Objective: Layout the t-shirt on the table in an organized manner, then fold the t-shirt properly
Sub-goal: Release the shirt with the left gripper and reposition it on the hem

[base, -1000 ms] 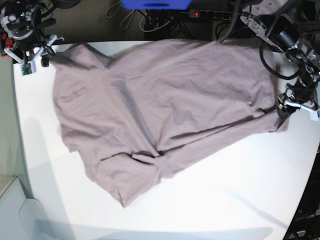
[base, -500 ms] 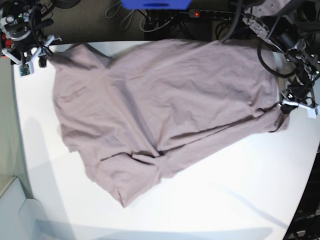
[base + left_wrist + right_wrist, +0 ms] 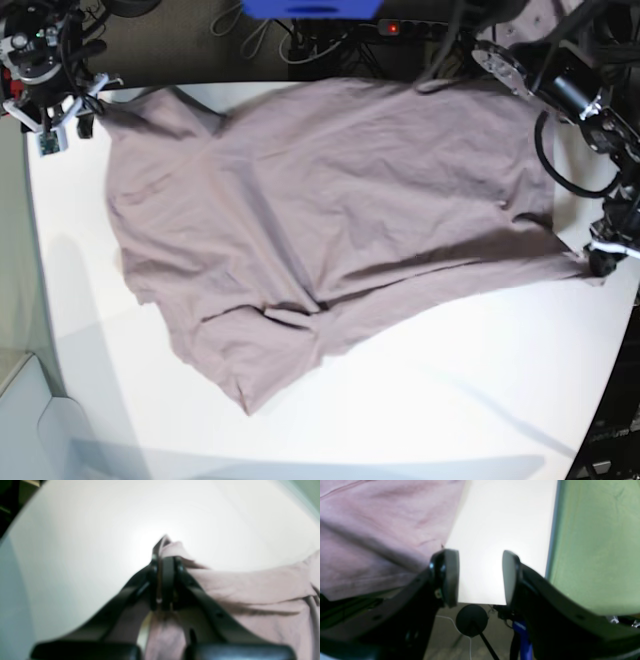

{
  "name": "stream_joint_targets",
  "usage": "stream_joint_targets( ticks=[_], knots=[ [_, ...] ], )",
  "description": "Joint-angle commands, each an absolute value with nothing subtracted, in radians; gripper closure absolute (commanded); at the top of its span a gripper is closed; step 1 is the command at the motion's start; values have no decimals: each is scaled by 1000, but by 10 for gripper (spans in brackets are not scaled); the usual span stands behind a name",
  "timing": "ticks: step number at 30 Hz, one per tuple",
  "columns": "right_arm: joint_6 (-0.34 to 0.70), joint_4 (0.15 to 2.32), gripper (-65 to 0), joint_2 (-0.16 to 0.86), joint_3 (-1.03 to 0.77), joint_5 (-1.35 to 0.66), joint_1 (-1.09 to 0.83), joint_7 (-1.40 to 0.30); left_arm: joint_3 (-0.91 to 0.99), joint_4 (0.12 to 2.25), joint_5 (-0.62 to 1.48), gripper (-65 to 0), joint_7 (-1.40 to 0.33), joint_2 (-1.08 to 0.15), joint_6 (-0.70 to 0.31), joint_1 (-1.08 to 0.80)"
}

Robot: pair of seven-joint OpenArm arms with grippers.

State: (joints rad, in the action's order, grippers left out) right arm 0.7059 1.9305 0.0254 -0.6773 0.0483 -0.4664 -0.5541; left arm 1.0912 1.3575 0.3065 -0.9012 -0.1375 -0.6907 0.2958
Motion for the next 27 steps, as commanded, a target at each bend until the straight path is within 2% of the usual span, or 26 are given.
stream_joint_targets(
  ticks=[1,3,6,11,13,15,17,19,22,23,27],
  knots=[
    [698,1945,-285,38,-682,39,-470,-536,1084,1372,320,-1,-871,-151,-698,351],
    [698,1945,-285,38,-682,41,-470,-536,1086,1348,278,-1,-868,-145,-684,410],
    [698,1945,-285,38,-684,41,-470,-536,1084,1254,229,-1,-843,-140,-588,513],
    [698,1945,-285,56,-687,41,-473,-536,1047,1009,140,-1,-696,-150,-461,634],
    [698,1945,-285,58,-687,41,-478,-536,1047,909,111,-1,-630,-166,-398,664],
    [698,1945,-285,58,-687,41,-479,-536,1047,808,105,-10,-578,-183,-283,684],
    [698,1945,-285,58,-688,41,-481,-536,1049,740,110,-54,-535,-189,-154,700],
    [698,1945,-285,56,-688,41,-481,-536,1049,704,110,-142,-504,-197,-45,711],
    [698,1945,-285,56,-688,41,-481,-536,1050,699,130,-281,-483,-197,59,714],
    [698,1945,-285,56,-688,41,-481,-536,1050,699,154,-308,-486,-197,74,714],
    [698,1945,-285,56,-688,41,-472,-536,1049,700,275,-302,-515,-219,67,707]
  ],
)
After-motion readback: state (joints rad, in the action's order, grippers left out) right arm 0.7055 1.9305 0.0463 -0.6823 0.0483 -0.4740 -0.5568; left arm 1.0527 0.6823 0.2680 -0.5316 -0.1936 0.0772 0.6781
